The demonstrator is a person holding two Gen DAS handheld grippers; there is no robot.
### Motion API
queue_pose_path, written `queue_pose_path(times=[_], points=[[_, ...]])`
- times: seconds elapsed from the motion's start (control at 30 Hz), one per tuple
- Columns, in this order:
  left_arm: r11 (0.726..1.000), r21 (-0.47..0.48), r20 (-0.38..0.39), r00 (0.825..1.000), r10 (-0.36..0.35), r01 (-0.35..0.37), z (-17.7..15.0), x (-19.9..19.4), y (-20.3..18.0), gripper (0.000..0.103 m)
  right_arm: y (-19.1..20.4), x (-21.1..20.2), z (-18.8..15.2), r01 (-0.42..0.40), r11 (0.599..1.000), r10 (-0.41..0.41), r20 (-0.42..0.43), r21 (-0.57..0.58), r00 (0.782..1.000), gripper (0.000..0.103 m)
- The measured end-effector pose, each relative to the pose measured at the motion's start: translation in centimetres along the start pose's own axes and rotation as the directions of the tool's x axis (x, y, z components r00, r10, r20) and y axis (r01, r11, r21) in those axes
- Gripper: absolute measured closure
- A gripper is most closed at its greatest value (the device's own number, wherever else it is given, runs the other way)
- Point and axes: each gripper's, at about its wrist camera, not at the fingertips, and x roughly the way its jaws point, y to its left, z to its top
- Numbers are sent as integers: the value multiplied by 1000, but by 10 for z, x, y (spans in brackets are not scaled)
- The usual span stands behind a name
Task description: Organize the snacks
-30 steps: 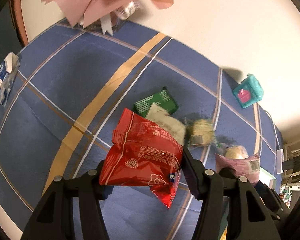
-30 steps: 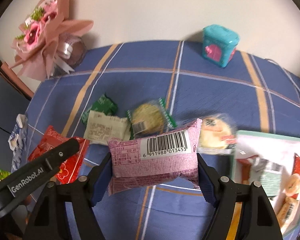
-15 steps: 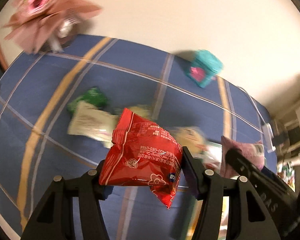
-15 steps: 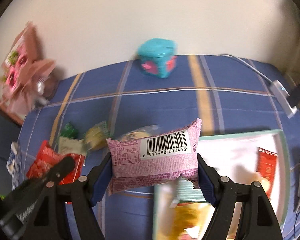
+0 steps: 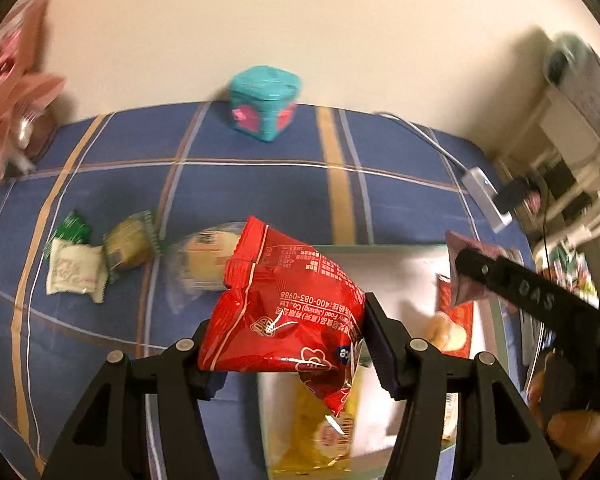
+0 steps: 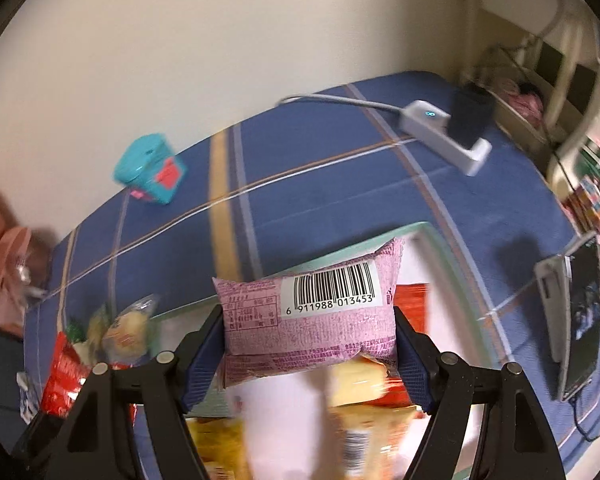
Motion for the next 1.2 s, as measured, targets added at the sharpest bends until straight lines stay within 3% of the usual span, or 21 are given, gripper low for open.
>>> queue_pose_path(times=[0.27, 0.63, 0.9, 1.2], points=[[993, 116, -6, 1000, -13, 13, -8, 14, -46, 43, -44, 7, 5, 18, 998, -18, -2, 62, 1000, 24], [973, 232, -17, 1000, 8, -4, -25, 48, -83, 42, -51, 44, -6, -18, 997, 22, -63, 76, 998, 23], [967, 255, -22, 999, 24, -17, -32, 60, -89, 42, -52, 58, -10, -19, 997, 27, -106, 70, 994, 21], [963, 269, -23, 999, 31, -23, -30, 57, -96, 34, -45, 59, -9, 14, 999, -10, -113, 33, 994, 7]])
